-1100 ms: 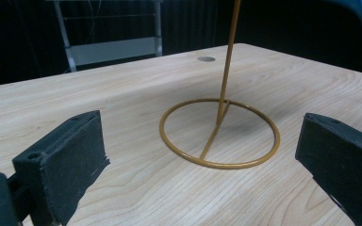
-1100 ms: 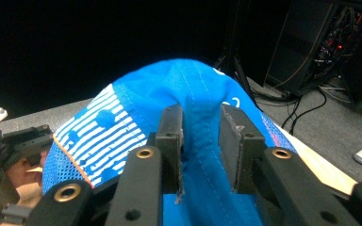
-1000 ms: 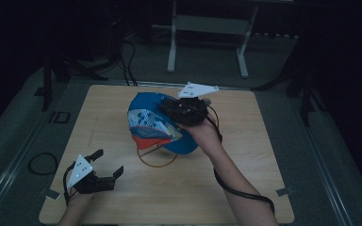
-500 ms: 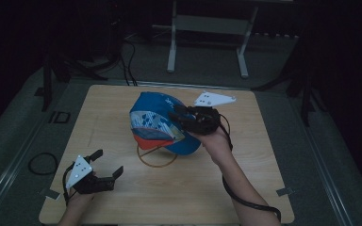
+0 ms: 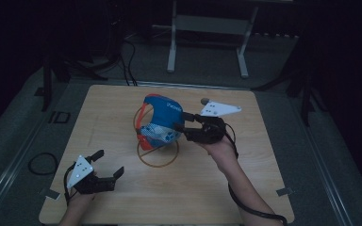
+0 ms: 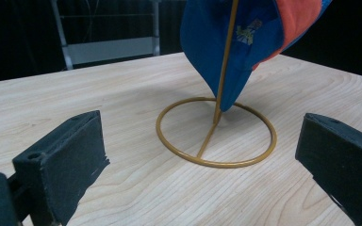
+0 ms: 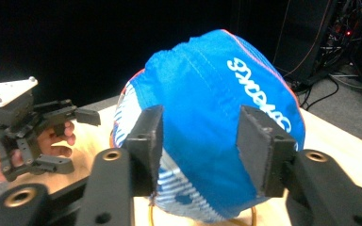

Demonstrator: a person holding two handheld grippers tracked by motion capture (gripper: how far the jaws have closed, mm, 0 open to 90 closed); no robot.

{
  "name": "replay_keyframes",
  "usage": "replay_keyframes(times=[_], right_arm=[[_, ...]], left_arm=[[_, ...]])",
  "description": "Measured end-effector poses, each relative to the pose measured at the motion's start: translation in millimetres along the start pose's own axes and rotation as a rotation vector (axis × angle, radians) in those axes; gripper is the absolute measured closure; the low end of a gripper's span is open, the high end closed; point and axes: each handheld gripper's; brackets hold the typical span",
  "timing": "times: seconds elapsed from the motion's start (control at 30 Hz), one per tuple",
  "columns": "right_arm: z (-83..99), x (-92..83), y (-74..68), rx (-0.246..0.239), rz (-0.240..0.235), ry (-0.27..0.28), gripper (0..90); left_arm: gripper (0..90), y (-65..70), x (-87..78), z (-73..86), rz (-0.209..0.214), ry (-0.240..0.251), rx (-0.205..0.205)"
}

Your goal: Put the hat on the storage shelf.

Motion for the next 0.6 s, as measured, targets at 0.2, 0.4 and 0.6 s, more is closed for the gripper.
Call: replay_keyframes(times=[0.2, 0.4, 0.6], right_arm=[[14.0, -10.6, 5.5, 0.005, 0.013, 0.002, 32.9], [34.5, -13.5, 11.0, 0.018, -0.023, -0.015, 17.9], [59.1, -11.4, 15.1, 0.026, -0.033, -0.053, 13.5]], left_arm=[[2.4, 0.0, -0.4, -0.2, 0.003, 0.002, 0.001], [2.4, 1.4, 0.9, 0.7, 0.009, 0.001, 0.004], [2.4, 2.9, 2.1, 1.4, 0.014, -0.002, 0.009]])
Point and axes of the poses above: each handheld gripper's, and its own axes: x roughly forward along the jaws, z roughly out of its underside, y roughly to its right, and after that the axes turned 6 degrees about z, right-handed
